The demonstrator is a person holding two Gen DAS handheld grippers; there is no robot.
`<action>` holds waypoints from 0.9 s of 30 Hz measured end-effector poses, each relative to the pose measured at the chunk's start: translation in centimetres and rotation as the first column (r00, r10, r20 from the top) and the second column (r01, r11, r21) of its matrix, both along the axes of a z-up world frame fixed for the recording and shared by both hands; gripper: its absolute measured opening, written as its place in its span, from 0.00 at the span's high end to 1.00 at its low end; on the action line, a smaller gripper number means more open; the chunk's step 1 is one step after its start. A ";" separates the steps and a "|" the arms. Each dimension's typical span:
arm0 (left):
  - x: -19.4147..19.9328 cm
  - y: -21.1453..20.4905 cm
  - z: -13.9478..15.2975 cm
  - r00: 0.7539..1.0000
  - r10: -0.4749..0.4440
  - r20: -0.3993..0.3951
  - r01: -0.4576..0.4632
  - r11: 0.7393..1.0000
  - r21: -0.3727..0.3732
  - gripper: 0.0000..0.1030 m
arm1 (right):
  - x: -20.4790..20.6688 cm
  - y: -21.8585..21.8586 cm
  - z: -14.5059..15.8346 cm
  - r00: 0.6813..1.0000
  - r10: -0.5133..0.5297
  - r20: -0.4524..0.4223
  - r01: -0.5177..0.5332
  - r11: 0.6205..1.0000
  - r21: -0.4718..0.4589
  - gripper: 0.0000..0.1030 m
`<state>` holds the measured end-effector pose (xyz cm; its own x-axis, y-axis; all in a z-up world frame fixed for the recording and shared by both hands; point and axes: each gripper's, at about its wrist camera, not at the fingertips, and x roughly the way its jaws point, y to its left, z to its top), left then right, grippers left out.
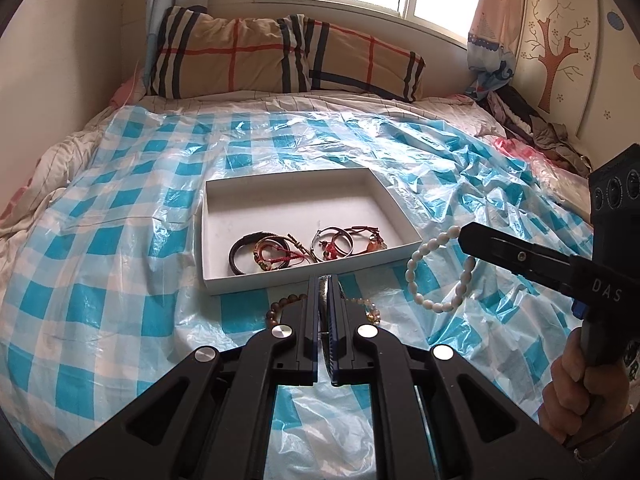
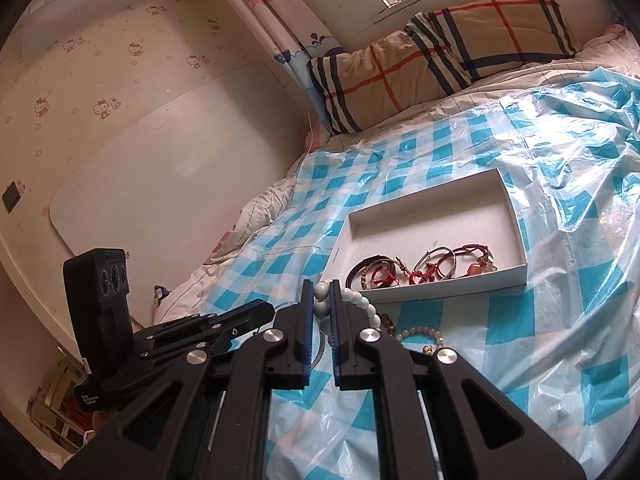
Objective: Organize jewelry
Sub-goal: 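Carry the white bead bracelet and silver bangle over the white tray with both grippers, then open both grippers to drop the bracelets into the white tray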
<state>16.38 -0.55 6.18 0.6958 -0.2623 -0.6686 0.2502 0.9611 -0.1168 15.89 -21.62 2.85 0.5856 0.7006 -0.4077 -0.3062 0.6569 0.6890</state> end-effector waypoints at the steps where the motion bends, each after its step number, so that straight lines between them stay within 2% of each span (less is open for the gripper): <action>1: 0.6 -0.1 0.0 1.000 -0.001 0.002 0.001 1.000 0.000 0.96 | 0.6 0.0 -0.2 1.000 -0.002 -0.001 0.002 1.000 0.000 0.92; 14: 8.4 -2.2 -1.3 1.000 -0.024 0.021 0.024 1.000 -0.002 0.96 | 8.0 -0.1 -3.3 1.000 -0.028 0.006 0.029 0.998 -0.048 0.92; 19: 11.8 -2.8 -3.3 1.000 -0.014 0.007 0.014 1.000 -0.022 0.96 | 10.7 0.7 -5.4 0.999 -0.052 -0.008 0.051 0.992 -0.111 0.92; 20: 12.7 -2.9 -4.2 1.000 -0.009 -0.016 0.009 1.000 -0.005 0.96 | 11.2 1.0 -6.1 0.997 -0.066 -0.029 0.060 0.986 -0.157 0.91; 22: 14.2 -2.9 -6.1 0.997 0.041 -0.061 -0.038 0.998 0.058 0.95 | 12.0 0.7 -7.6 0.991 -0.113 -0.075 0.095 0.974 -0.208 0.79; 24: 14.4 -1.9 -7.0 0.994 0.062 -0.088 -0.058 0.997 0.042 0.95 | 11.9 -0.4 -8.4 0.981 -0.163 -0.108 0.137 0.966 -0.220 0.74; 27: 13.1 -0.4 -7.0 0.993 0.093 -0.067 -0.089 0.994 0.061 0.94 | 10.5 -2.0 -8.7 0.972 -0.201 -0.124 0.170 0.960 -0.223 0.71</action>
<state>29.46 -0.95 -0.81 0.6659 -0.1591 -0.7289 0.1543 0.9852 -0.0741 26.42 -23.66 -5.85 0.6212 0.4754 -0.6230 -0.0730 0.8266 0.5580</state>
